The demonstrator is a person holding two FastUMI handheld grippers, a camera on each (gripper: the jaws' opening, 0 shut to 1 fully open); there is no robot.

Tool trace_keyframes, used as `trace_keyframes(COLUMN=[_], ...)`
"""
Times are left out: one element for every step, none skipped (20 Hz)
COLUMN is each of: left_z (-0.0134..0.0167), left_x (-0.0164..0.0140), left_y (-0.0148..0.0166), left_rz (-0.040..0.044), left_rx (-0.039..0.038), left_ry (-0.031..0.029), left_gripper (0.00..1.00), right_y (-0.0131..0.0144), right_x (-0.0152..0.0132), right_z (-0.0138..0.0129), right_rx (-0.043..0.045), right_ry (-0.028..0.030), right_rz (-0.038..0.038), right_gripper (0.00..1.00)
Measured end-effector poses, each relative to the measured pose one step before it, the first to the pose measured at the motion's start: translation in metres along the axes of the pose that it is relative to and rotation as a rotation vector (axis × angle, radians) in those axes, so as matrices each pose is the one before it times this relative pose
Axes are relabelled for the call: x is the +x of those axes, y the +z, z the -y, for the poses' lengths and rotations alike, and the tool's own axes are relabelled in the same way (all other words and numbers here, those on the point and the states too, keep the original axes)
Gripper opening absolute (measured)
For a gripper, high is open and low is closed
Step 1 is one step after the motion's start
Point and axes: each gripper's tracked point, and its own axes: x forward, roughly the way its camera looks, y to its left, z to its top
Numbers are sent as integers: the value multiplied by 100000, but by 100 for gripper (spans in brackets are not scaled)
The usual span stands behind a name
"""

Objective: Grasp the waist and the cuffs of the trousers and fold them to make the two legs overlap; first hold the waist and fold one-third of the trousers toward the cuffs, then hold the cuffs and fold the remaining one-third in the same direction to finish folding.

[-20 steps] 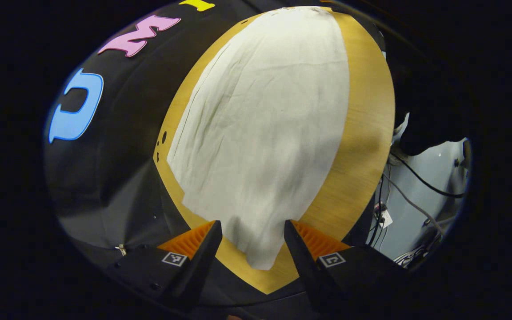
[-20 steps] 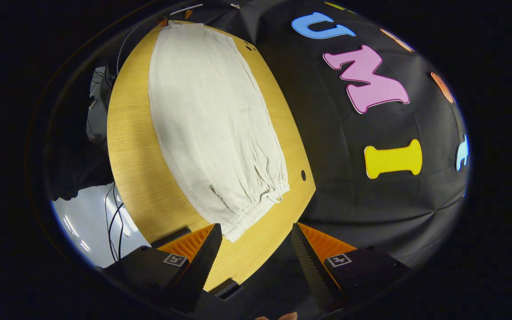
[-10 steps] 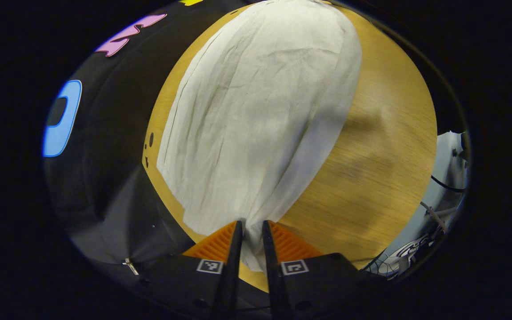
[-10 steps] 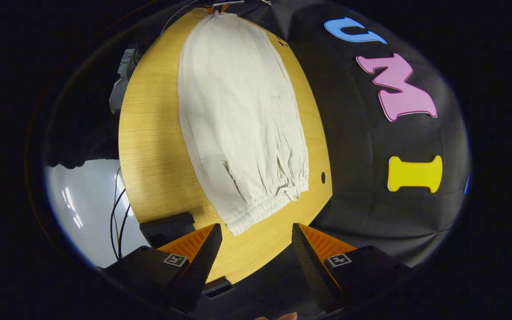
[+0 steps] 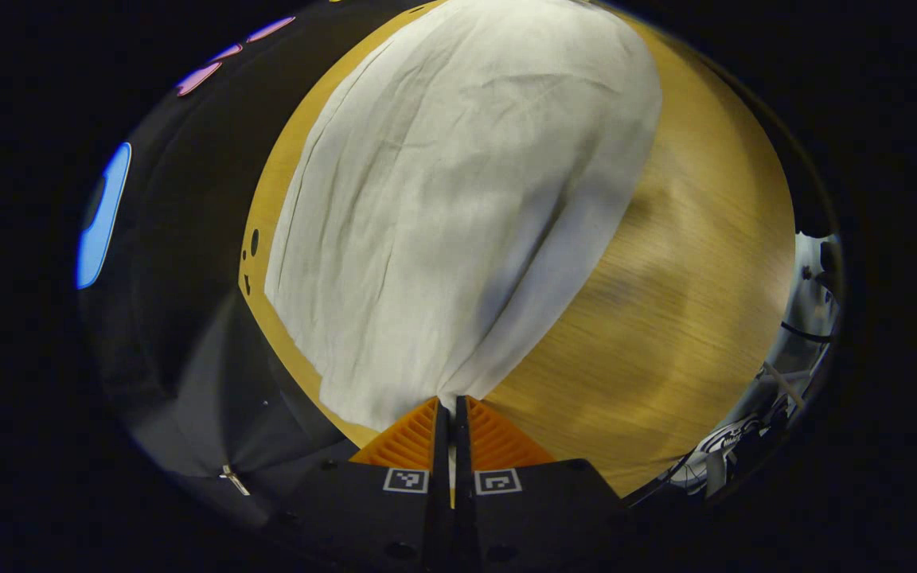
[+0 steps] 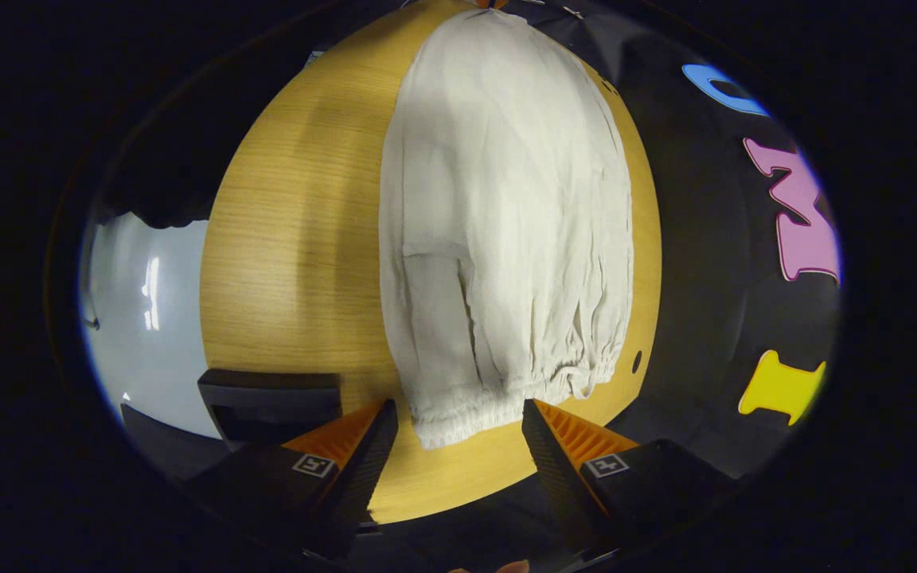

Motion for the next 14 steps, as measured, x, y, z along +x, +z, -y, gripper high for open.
trace_keyframes(left_z=[22,-37,33,-61,44,-8,-32,0,-1,-21,28,-57,232,64], left_x=[-33,33,-9,35,-33,-5,-31,4,-20,92,-60,-90,-93,19], left_y=[-22,-14,8,-35,15,-1,13,-33,13,28,87,67,66,-143], left_rz=[-229,-308,-302,-403,-601,-682,-693,-633,-657,-244,-521,10,-42,42], left_rx=[257,-365,-774,-848,-685,-559,-380,-239,-55,-105,-399,-780,-1518,-2211], left_ry=[76,140,132,480,482,274,95,57,62,-87,-252,-623,-1572,-2300], left_gripper=[7,7,7,7,7,7,7,7,7,7,6,6,6,6], right_y=[114,-162,-245,-253,25,-58,94,-141,272,55,446,-374,-68,190], right_x=[275,344,219,238,-23,1,108,12,233,241,366,159,-64,-413], right_z=[281,-48,-198,-277,-125,-131,-222,-342,-28,877,383,-213,-42,375], right_rx=[444,1637,2764,3392,3004,2497,1745,1202,466,-877,-2664,-193,1614,2213], right_ry=[2472,3020,3167,3065,1513,954,1308,1306,1236,-1020,-322,806,961,-276], right_rz=[576,542,-22,-150,146,-154,-37,-1322,259,-1898,805,-246,393,650], right_gripper=[96,95,94,90,80,74,64,58,41,42,18,15,13,13])
